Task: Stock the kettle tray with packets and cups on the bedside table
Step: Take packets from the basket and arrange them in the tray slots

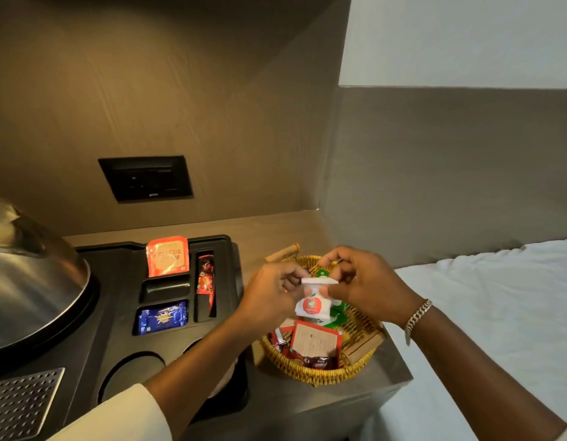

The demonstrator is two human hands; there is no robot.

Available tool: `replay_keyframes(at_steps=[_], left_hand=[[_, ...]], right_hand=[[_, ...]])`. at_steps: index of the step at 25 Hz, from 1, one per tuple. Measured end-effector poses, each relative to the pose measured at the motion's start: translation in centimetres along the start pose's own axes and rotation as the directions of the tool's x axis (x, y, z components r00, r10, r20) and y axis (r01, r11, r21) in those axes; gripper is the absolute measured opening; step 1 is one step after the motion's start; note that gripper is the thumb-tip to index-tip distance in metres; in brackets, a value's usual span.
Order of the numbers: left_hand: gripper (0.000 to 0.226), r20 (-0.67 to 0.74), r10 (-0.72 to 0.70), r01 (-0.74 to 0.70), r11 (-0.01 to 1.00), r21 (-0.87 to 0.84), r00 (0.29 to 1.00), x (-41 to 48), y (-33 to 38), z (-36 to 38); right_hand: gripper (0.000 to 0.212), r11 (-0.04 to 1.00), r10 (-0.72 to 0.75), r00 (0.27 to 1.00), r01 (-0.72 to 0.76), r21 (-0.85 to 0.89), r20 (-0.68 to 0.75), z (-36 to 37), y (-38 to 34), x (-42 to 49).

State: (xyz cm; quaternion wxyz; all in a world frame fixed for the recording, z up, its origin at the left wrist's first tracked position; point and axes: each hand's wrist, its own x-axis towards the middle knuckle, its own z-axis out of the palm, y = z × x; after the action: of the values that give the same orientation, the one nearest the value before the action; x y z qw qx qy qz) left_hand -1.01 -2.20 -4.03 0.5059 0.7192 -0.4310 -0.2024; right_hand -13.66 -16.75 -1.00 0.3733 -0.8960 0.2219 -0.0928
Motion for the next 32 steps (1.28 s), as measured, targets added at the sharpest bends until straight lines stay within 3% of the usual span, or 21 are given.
replay_keyframes(at_steps=[4,8,11,13,15,19,22,25,28,32], left_hand=[[0.007,-0.228,-0.125,0.090,0.983,-0.157,0.966,-1.1,-1.6,-4.5],[0.014,-0.302,-0.168,0.105,0.971,-0.213,0.938,-3.1,-3.1,-10.1],[0.017,-0.434,-0.125,0.126,0.992,-0.026,0.892,-4.3,-5.0,-14.2],[0.015,-0.499,-0.079,0.178,0.972,0.154,0.863,-4.7,-6.5,-16.6],[0.015,-0.527,-0.075,0.226,0.947,0.228,0.847,-4.7,-7.6,-17.8],[0.019,-0.488,-0.109,0.292,0.902,0.318,0.866,-4.6,-9.1,-18.0],[0.033,-0.422,-0.099,0.280,0.877,0.390,0.901,-5.7,-9.4,-17.7],[0.041,-0.386,-0.022,0.190,0.895,0.403,0.922,-7.6,-8.8,-18.2],[0.036,-0.288,0.038,0.076,0.924,0.375,0.957,-10.5,-7.5,-19.2],[0.022,-0.251,0.079,-0.012,0.966,0.259,0.965,-15.7,-6.8,-22.2]], right_hand=[[0.038,0.980,-0.103,0.994,0.097,0.173,0.024,3.0,-3.4,2.3],[0.024,0.969,-0.152,0.988,0.150,0.195,-0.003,7.3,-7.7,6.0],[0.016,0.970,-0.167,0.985,0.173,0.171,-0.049,10.9,-10.8,8.7],[0.011,0.975,-0.175,0.983,0.181,0.125,-0.057,14.1,-12.4,9.9],[0.008,0.985,-0.161,0.984,0.166,0.057,-0.075,16.9,-13.2,10.6],[0.006,0.987,-0.139,0.990,0.138,-0.078,-0.012,19.7,-13.4,11.6],[0.020,0.981,-0.102,0.995,0.104,-0.163,0.023,19.6,-13.9,11.5],[0.029,0.994,-0.052,0.993,0.042,-0.096,-0.102,18.5,-14.4,10.0],[0.021,0.997,0.030,0.974,-0.012,0.082,-0.226,17.3,-14.0,6.6],[0.018,0.998,0.056,0.914,-0.046,0.035,-0.401,16.8,-12.7,-0.7]])
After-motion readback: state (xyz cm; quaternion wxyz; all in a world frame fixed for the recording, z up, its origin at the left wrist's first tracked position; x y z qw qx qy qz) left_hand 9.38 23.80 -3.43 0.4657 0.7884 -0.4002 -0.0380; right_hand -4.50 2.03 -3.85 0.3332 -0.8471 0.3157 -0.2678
